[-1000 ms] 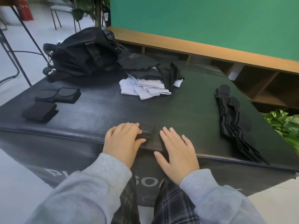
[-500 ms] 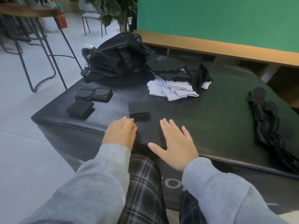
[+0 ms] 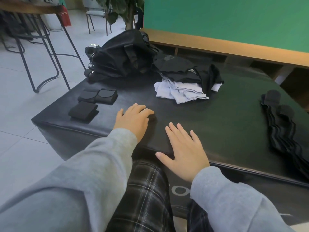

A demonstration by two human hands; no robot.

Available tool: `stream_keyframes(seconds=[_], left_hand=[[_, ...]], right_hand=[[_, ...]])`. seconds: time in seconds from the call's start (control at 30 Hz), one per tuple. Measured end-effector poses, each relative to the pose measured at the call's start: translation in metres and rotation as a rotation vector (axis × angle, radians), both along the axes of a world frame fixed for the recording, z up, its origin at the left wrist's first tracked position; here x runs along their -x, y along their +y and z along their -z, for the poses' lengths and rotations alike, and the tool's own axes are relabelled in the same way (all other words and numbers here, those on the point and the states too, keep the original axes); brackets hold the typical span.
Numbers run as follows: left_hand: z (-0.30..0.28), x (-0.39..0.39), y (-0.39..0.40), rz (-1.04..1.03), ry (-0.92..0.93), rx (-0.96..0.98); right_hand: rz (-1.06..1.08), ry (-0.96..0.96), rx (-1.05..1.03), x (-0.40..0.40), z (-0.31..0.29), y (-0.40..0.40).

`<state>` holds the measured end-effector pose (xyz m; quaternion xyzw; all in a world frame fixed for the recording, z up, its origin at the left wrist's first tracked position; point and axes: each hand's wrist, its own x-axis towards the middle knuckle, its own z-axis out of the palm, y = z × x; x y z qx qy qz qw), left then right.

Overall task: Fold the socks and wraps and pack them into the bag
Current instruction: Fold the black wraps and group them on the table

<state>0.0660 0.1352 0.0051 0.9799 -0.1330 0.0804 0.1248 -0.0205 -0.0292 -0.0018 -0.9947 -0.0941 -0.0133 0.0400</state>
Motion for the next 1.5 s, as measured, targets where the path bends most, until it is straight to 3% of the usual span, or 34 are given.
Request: stream_keyframes(seconds=[0.17, 0.3, 0.43, 0.6, 0.8, 0.93, 1.1, 1.23, 1.4, 1.5], left_hand=[[-0.004, 0.003, 0.021, -0.065, -0.081, -0.110], [0.003, 0.015, 0.053, -0.242, -0.156, -0.164], [0.007, 0.020, 0.075, -0.390, -0.038, -0.151], [0.007, 0.018, 0.082, -0.432, 0.016, -0.153], [0.011, 0.029, 0.060, -0.352, 0.012, -0.118], [0.015, 0.052, 0.017, -0.177, 0.039, -0.143], [0.018, 0.076, -0.039, 0.107, 0.049, -0.165], [0.019, 0.085, -0.076, 0.150, 0.052, -0.127], [0.023, 0.101, -0.109, 0.180, 0.034, -0.058], [0.037, 0.102, -0.106, 0.265, -0.005, -0.009]], right_hand=[[0.000, 0.005, 0.006, 0.000, -0.001, 0.000], [0.007, -0.015, 0.030, -0.001, 0.002, 0.001], [0.010, -0.013, 0.033, -0.002, 0.004, 0.001], [0.003, -0.005, 0.016, 0.000, 0.001, 0.002], [-0.018, -0.036, -0.018, 0.001, 0.001, 0.000], [-0.018, -0.077, -0.253, 0.007, 0.003, -0.007], [0.149, -0.183, -0.499, 0.021, 0.013, -0.026], [0.366, -0.227, -0.681, 0.030, 0.002, -0.057], [0.615, -0.560, -0.889, 0.049, -0.016, -0.094], [0.629, -0.829, -0.822, 0.065, -0.028, -0.116]])
